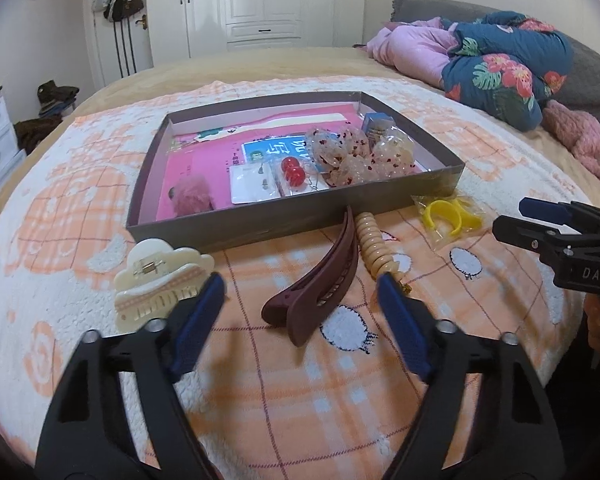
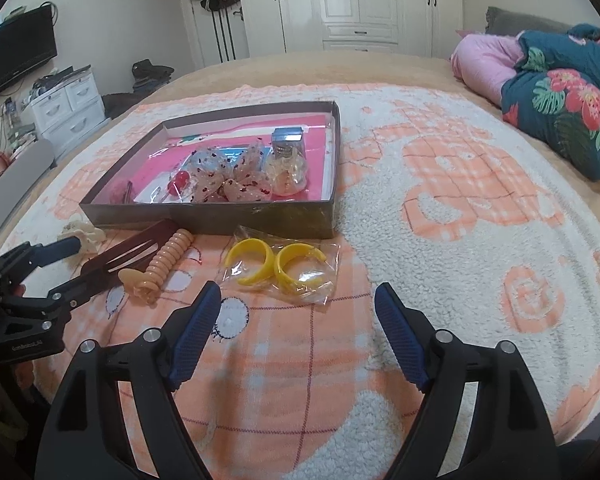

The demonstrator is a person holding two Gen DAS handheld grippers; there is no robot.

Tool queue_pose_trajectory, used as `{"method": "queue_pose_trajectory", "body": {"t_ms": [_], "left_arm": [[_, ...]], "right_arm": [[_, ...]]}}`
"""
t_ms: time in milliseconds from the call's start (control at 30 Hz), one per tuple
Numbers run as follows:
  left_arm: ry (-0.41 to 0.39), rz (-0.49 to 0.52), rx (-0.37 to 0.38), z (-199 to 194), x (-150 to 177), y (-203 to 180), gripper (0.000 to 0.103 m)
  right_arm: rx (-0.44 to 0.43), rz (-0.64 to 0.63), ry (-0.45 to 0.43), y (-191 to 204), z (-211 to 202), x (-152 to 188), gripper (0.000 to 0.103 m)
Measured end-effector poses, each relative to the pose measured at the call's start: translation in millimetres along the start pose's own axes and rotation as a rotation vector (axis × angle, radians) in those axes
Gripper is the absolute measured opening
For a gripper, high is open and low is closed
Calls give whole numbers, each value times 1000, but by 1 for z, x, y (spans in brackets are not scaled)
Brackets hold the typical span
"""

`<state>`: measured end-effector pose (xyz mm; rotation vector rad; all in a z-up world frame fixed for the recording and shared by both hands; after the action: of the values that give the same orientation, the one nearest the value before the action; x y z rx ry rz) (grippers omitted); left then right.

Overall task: Organize jewelry
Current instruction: 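Grasp the dark red claw clip with the left tool while the right tool grasps the yellow bangle bag, then carry the claw clip with the left tool over the box while the right tool carries the bangle bag there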

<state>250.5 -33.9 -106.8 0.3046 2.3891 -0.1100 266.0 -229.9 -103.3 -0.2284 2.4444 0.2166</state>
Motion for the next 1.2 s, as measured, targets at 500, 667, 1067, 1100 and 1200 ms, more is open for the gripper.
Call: {"method": "queue_pose_trajectory", "body": {"t_ms": [500,667,1067,1100,1200], "left_arm": [[46,32,29,25,-8,-8,33],[59,47,35,31,-7,-12,34],[66,110,58,31,-3,-30,11],[60,105,61,29,-3,-30,11],[46,75,81,23,-5,-27,8]], "right_arm": [[17,4,81,11,50,-6,81],[24,-2,81,16,60,-9,84],[63,-20,74,20,63,-11,78],[60,-14,73,19,61,-10,78],[41,14,62,15,53,-10,78]]}}
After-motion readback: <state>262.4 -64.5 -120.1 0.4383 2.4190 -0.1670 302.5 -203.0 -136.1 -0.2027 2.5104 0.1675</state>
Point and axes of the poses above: each gripper's, at about its wrist camera, not at the fingertips, and z roughly the way its jaws point, y to its left, x to its underside, the point moved 8 cm from there along z, roughly the way its jaws point, and after that the axes turned 5 degrees about y, right-handed, at the moved point
